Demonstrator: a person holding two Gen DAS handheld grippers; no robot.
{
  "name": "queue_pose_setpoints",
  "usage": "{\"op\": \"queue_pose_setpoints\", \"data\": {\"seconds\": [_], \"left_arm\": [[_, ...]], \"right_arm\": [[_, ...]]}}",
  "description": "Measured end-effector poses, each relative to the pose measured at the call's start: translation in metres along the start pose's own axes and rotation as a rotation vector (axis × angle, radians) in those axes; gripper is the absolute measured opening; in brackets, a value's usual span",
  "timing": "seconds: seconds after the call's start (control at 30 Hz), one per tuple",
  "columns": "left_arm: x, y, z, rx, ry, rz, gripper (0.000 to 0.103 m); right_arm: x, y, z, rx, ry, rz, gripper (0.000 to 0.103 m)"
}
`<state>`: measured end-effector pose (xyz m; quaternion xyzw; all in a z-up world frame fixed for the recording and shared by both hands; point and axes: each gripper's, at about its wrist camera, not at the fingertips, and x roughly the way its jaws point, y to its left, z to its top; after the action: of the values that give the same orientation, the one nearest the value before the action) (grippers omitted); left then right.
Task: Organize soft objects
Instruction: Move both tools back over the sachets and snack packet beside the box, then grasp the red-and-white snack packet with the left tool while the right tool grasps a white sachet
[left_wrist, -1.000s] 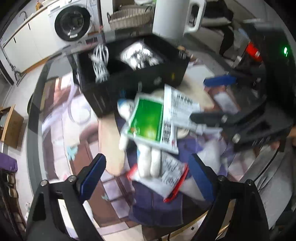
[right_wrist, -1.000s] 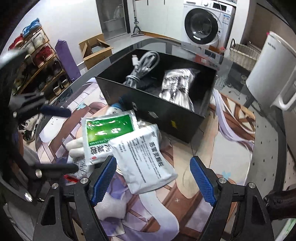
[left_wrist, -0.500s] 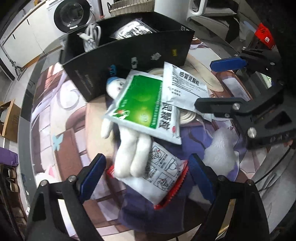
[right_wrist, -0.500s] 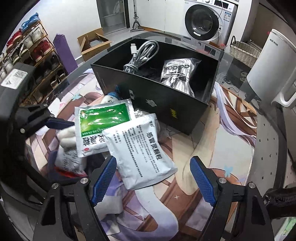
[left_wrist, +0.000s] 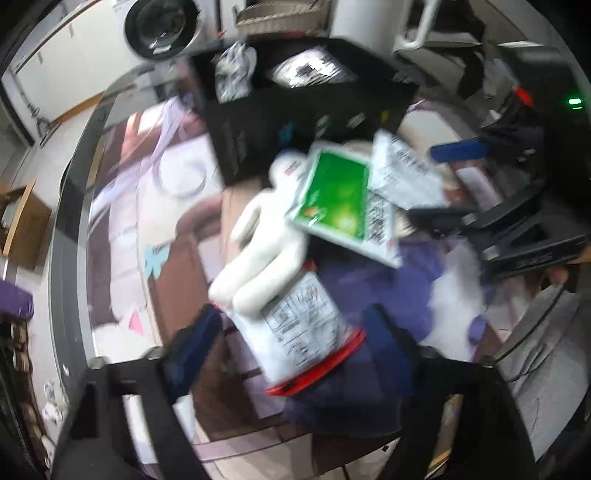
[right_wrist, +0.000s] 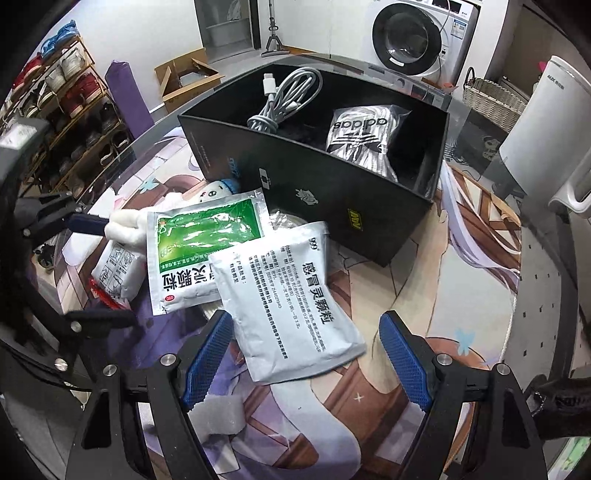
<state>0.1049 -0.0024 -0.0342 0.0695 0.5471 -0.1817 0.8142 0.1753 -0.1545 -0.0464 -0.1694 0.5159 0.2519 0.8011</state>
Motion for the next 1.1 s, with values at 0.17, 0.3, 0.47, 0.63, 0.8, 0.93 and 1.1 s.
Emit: {"op": "queue_pose_setpoints", "data": {"seconds": [0.17,0.3,0.47,0.63,0.8,0.93,1.1], "left_arm": [[0.008,-0.011,0.002,0.027,0.036,-0.023,0.051],[0.007,-0.024,-0.002,0.075,0.038,0.010,0.052],[0.007,-0.025,-0.002,0.074,0.037,0.026,0.053],[0.008,-0.021,0.001,0.078,0.037,0.024,0.042],[0.003,-0.015,0.002,0.083,0.010,0.011,0.041],[-0.018,-0.020,0.004,0.112,-0.070,-0.017,0.040],[-0.042,-0.021,0.008,0.128,-0.177,-0.045,0.040]], "right_arm": [[0.006,0.001,0.002,0.002,0.002,0.030,0.084],[0.009,0.002,0.000,0.007,0.009,0.059,0.077],[0.004,0.006,-0.003,-0.016,-0.005,0.071,0.064],[0.003,0.012,-0.003,-0.041,-0.006,0.085,0.051],[0.002,0.021,-0.003,-0.066,-0.012,0.087,0.037],[-0.002,0.022,-0.002,-0.072,-0.025,0.075,0.032],[-0.020,0.015,0.003,-0.050,-0.086,0.063,0.032]]}}
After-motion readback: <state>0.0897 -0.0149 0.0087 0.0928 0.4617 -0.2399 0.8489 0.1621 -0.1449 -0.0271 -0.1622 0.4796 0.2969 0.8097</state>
